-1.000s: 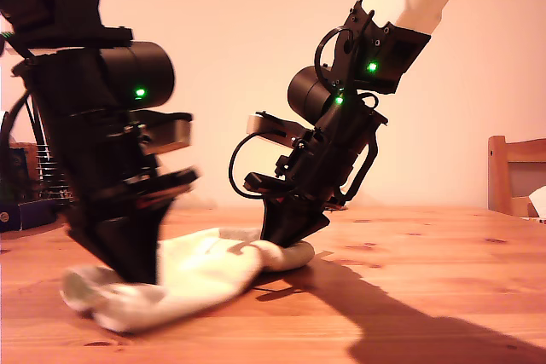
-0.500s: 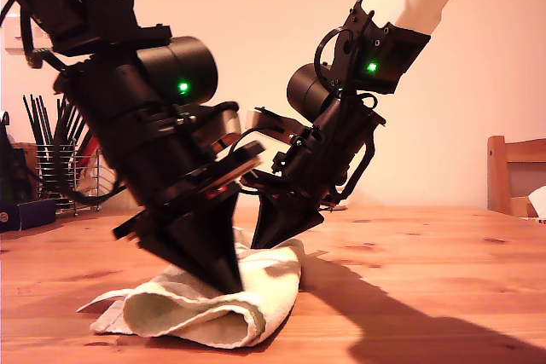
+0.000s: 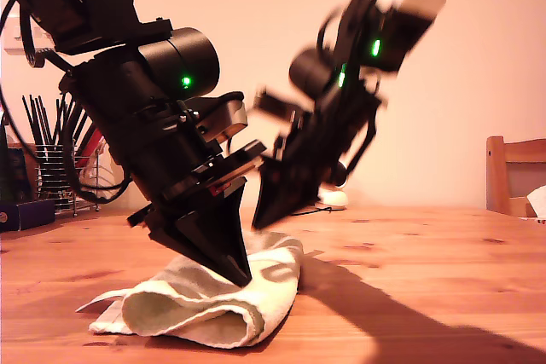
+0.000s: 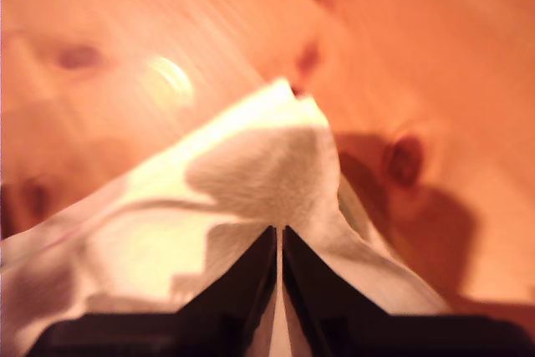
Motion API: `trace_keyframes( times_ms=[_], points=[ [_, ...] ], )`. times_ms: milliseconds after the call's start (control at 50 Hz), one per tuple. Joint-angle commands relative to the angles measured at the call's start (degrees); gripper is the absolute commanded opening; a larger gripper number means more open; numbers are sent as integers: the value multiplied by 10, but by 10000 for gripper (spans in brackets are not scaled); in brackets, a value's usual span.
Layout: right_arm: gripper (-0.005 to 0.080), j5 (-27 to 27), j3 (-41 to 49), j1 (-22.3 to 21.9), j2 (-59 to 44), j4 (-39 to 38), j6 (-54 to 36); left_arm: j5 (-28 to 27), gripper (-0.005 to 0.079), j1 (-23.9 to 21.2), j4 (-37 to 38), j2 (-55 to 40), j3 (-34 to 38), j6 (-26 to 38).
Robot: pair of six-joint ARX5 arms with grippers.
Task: Fold the tea towel in front of you. After folding it, place it to the right side.
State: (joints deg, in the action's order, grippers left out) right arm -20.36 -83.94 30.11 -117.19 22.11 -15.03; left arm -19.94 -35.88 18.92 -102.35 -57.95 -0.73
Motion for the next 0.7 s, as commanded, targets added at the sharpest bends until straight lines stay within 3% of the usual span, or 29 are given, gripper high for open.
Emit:
trace_keyframes(
  times_ms=[0,480,680],
  points=[
    [-13,12,-1,1,21,17,-11,7,-24,10,-9,9,11,17],
    [-13,28,18,6,84,103,-35,12,-24,74,-77,8,12,87],
    [-13,30,94,19,151,57,-33,-8,-24,78,-92,8,12,101]
  ],
)
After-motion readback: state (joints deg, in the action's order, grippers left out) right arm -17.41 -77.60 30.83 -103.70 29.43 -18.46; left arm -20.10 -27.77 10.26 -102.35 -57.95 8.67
